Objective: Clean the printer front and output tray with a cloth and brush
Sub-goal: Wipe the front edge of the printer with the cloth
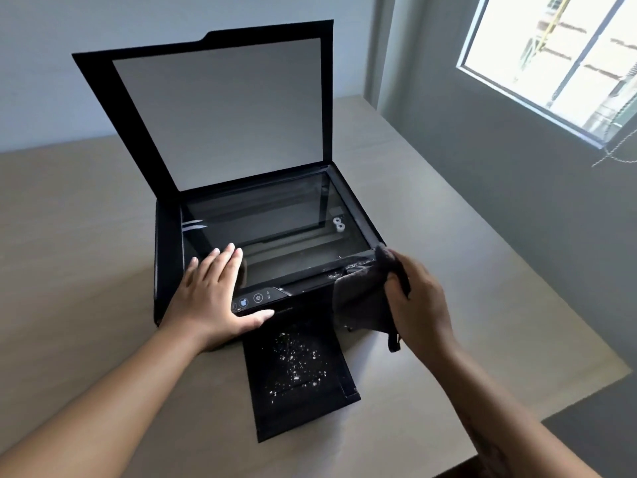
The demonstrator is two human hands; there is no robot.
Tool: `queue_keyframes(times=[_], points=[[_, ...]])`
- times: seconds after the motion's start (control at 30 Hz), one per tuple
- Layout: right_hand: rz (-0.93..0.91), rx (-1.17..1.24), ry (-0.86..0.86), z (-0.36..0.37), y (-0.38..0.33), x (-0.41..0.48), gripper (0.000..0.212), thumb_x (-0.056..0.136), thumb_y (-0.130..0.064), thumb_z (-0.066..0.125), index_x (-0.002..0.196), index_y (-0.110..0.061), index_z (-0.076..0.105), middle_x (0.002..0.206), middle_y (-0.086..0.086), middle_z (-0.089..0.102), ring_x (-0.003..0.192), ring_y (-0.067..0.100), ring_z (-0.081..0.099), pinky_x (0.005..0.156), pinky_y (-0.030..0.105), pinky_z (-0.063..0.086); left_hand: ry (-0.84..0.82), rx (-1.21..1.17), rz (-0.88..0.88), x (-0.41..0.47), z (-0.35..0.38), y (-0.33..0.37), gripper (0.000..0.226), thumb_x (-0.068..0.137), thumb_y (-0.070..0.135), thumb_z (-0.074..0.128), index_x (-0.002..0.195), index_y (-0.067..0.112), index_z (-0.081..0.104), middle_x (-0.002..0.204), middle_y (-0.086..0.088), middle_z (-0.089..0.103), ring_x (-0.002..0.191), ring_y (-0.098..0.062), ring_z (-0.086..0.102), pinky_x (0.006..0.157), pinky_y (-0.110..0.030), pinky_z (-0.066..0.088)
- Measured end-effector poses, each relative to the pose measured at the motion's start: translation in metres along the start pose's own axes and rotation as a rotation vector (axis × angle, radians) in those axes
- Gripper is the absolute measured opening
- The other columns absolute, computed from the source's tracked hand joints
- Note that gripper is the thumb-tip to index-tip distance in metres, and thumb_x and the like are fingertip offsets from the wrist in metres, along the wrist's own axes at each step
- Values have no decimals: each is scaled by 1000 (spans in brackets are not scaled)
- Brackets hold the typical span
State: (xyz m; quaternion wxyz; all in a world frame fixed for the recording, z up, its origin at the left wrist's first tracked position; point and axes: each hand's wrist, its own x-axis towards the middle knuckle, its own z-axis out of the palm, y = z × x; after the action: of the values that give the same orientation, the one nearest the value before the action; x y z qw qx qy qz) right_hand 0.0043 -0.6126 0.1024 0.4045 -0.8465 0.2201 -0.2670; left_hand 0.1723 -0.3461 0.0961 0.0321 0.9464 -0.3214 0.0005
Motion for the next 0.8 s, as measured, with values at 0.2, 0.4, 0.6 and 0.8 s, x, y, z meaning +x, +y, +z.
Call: queue_keyframes(times=[0.2, 0.4, 0.6, 0.8], points=[[-273, -353, -59, 15, 28, 11, 38, 93, -30, 47, 129, -20, 56, 137, -2, 56, 137, 16, 37, 114, 41, 27, 69, -81, -59, 13, 4, 45, 108, 71, 88, 27, 153, 18, 20, 161, 1, 19, 147, -19, 16, 121, -43, 9], [-629, -378, -280, 15, 48, 26, 35, 95, -28, 54, 126, -13, 59, 133, 1, 58, 135, 23, 43, 107, 43, 39, 114, -11, -131, 16, 7, 53, 88, 83, 74, 27, 147, 14, 36, 152, -4, 38, 140, -25, 32, 116, -47, 24], [-438, -397, -83, 34, 30, 16, 28, 86, -33, 59, 111, -19, 62, 114, -2, 61, 118, 24, 51, 100, 41, 40, 110, 13, -149, 18, 7, 54, 81, 86, 70, 28, 143, 14, 42, 150, -3, 41, 138, -26, 35, 113, -48, 28], [-590, -467, -92, 27, 37, 37, 26, 87, -39, 59, 104, -20, 65, 106, -1, 62, 104, 24, 56, 92, 37, 41, 116, 9, -142, 18, 7, 54, 74, 90, 64, 30, 142, 14, 43, 150, -2, 41, 139, -26, 35, 113, -48, 29]])
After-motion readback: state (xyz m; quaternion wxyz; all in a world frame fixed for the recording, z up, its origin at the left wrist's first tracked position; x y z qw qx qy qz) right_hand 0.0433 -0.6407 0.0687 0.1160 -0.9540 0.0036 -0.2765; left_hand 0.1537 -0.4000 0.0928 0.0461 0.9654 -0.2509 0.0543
